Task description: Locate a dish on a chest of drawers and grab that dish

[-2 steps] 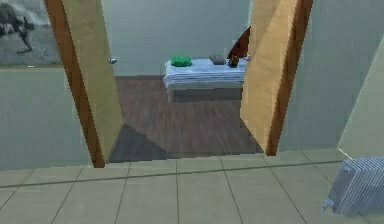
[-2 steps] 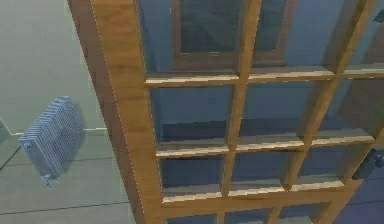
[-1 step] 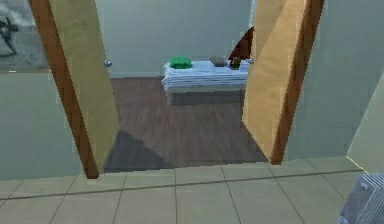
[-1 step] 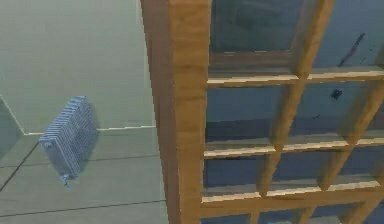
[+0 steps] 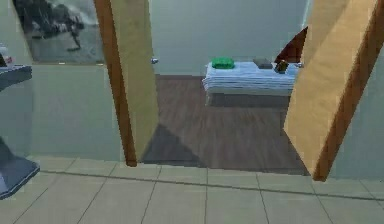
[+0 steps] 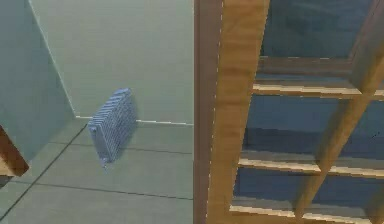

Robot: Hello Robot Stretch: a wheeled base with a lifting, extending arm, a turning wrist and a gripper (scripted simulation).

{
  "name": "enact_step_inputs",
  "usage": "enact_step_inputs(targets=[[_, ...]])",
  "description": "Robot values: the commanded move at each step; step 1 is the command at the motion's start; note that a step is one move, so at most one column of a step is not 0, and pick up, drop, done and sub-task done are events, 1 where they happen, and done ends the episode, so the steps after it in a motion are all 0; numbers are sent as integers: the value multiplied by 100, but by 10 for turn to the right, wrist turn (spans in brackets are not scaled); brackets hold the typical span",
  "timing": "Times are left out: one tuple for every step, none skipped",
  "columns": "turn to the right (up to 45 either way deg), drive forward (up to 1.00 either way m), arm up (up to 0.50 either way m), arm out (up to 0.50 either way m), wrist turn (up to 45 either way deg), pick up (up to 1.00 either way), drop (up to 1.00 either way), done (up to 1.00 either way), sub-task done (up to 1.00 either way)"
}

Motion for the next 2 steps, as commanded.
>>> enact_step_inputs(targets=[[0,100,0,0,0,0,0,0,0],[0,100,0,0,0,0,0,0,0]])
